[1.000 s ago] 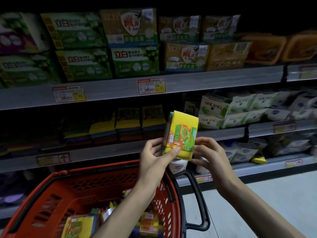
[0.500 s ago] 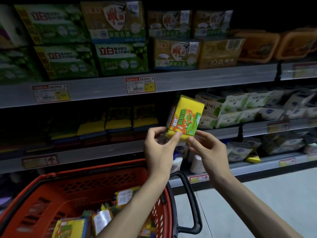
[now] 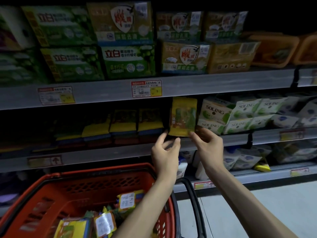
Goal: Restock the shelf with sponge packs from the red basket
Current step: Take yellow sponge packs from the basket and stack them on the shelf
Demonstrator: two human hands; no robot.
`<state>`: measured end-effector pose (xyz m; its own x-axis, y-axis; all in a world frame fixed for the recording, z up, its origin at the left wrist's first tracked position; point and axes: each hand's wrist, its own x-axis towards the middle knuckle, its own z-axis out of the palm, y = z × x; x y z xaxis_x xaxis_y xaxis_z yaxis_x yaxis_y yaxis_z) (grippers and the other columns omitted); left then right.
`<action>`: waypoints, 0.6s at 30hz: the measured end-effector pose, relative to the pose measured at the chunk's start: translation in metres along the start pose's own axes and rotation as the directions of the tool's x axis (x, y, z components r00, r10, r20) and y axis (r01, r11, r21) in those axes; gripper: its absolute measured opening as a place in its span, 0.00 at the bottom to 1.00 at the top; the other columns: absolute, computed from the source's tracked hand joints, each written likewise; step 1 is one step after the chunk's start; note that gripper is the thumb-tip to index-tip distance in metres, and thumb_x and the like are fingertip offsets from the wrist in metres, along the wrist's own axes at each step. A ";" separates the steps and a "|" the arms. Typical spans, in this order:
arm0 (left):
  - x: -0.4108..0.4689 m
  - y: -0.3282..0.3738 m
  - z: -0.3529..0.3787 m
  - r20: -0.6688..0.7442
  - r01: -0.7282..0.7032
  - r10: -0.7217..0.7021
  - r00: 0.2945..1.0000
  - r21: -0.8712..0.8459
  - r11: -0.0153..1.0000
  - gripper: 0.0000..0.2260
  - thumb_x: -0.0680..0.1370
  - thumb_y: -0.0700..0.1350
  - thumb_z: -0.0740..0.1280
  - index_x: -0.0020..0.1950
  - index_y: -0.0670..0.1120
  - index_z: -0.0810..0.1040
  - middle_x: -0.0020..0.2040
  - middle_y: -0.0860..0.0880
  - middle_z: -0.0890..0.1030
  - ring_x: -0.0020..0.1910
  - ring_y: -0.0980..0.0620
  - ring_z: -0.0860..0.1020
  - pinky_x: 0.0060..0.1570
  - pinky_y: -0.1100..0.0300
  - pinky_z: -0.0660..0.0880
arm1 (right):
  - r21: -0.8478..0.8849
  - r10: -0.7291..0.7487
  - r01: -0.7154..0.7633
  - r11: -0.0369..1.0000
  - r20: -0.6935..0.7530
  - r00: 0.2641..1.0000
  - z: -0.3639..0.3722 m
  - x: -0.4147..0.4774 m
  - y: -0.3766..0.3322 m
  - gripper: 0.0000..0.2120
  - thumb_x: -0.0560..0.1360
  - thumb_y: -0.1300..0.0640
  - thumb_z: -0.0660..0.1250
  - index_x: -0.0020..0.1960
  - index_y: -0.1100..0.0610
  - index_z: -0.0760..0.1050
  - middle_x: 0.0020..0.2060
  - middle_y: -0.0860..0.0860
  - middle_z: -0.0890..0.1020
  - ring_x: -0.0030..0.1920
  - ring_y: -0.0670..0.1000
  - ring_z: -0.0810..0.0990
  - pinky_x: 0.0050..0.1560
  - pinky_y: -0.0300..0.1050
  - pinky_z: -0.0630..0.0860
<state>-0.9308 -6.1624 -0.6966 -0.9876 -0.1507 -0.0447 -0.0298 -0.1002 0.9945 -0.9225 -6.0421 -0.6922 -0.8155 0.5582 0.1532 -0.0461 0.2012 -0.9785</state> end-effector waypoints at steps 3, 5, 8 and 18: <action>0.004 -0.005 0.002 -0.008 0.034 -0.034 0.999 -0.002 0.999 0.23 0.78 0.39 0.72 0.74 0.43 0.74 0.45 0.56 0.84 0.40 0.70 0.82 0.41 0.73 0.75 | -0.065 0.008 -0.008 0.998 -0.001 1.000 0.007 0.007 0.000 0.08 0.77 0.52 0.73 0.56 0.50 0.85 0.47 0.43 0.88 0.52 0.43 0.85 0.58 0.52 0.82; 0.006 -0.006 0.004 -0.007 0.041 -0.041 0.999 -0.004 0.999 0.24 0.79 0.37 0.72 0.75 0.43 0.74 0.45 0.57 0.83 0.40 0.70 0.81 0.41 0.73 0.75 | -0.091 0.019 -0.020 0.996 -0.010 1.000 0.010 0.008 0.000 0.10 0.78 0.52 0.71 0.57 0.52 0.85 0.48 0.43 0.88 0.52 0.44 0.85 0.57 0.49 0.81; 0.006 -0.005 0.004 -0.004 0.046 -0.046 0.999 -0.012 0.999 0.24 0.79 0.36 0.70 0.75 0.44 0.73 0.45 0.60 0.82 0.42 0.70 0.81 0.43 0.72 0.75 | -0.132 0.017 -0.016 0.991 0.007 1.000 0.010 0.011 -0.002 0.09 0.79 0.55 0.69 0.57 0.53 0.84 0.45 0.44 0.86 0.45 0.43 0.83 0.37 0.30 0.76; 0.002 0.002 0.000 -0.062 0.042 -0.042 0.997 0.003 0.999 0.21 0.80 0.36 0.67 0.73 0.44 0.74 0.45 0.63 0.79 0.38 0.74 0.78 0.36 0.77 0.72 | -0.227 0.004 0.011 0.974 0.067 0.998 0.014 0.011 -0.010 0.16 0.78 0.60 0.67 0.65 0.54 0.81 0.42 0.47 0.84 0.34 0.39 0.75 0.34 0.34 0.69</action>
<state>-0.9327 -6.1626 -0.6950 -0.9740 -0.2072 -0.0918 -0.0714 -0.1038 0.9920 -0.9392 -6.0492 -0.6831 -0.8527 0.5034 0.1394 0.0769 0.3849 -0.9197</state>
